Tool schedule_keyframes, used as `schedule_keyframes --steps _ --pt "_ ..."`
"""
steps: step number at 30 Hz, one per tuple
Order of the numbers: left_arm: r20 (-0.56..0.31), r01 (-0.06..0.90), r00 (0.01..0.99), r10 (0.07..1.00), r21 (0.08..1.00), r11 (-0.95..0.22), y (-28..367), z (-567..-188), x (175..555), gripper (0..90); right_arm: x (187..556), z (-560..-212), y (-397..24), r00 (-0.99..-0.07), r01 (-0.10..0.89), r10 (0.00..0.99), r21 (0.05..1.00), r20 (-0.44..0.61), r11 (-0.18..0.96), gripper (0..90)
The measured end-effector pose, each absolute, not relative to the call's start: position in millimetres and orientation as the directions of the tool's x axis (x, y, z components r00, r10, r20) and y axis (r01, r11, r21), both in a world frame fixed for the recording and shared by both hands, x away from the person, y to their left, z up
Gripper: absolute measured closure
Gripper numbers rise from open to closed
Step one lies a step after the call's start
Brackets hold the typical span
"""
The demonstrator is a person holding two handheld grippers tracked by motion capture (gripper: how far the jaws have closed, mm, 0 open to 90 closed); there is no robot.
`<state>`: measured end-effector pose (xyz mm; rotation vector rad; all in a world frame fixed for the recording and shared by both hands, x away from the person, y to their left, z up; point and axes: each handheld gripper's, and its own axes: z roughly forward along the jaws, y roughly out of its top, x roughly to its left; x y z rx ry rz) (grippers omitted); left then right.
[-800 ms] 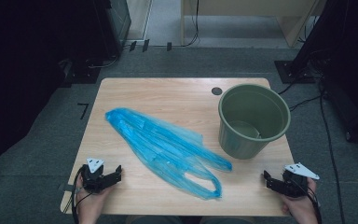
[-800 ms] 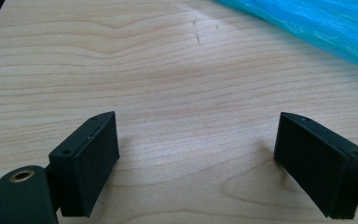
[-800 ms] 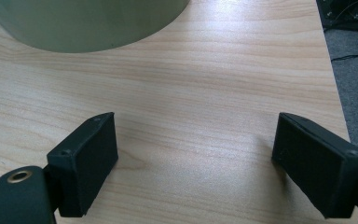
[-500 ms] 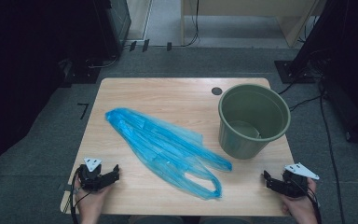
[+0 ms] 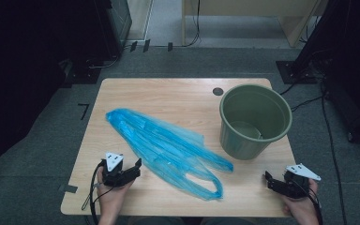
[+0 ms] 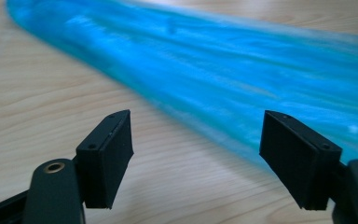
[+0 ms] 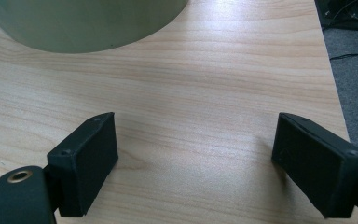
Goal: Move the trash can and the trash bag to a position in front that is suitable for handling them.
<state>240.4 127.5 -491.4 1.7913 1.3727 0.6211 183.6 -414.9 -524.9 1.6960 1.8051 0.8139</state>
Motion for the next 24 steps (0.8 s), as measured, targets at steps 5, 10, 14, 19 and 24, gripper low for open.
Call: schedule_keyframes --steps 5,10,14,19,24 --pt "-0.105 0.565 0.345 0.933 0.817 -0.117 109 -490 245 26.2 184 -525 -414 -0.075 0.678 0.997 0.734 0.025 0.032 15.0" --pt "-0.115 0.579 0.364 0.924 0.805 -0.128 86 -491 250 26.3 186 -524 -414 -0.072 0.677 0.997 0.735 0.023 0.032 16.0" --pt "-0.083 0.56 0.424 0.902 0.806 -0.189 54 -494 253 19.4 185 -525 -414 -0.071 0.675 0.997 0.737 0.024 0.031 16.0" --pt "-0.055 0.567 0.435 0.899 0.792 -0.226 34 -500 257 12.8 185 -525 -414 -0.069 0.676 0.997 0.736 0.024 0.029 16.0" --pt "-0.015 0.598 0.443 0.897 0.75 -0.282 17 -508 262 12.8 185 -525 -413 -0.069 0.676 0.997 0.736 0.023 0.029 16.0"
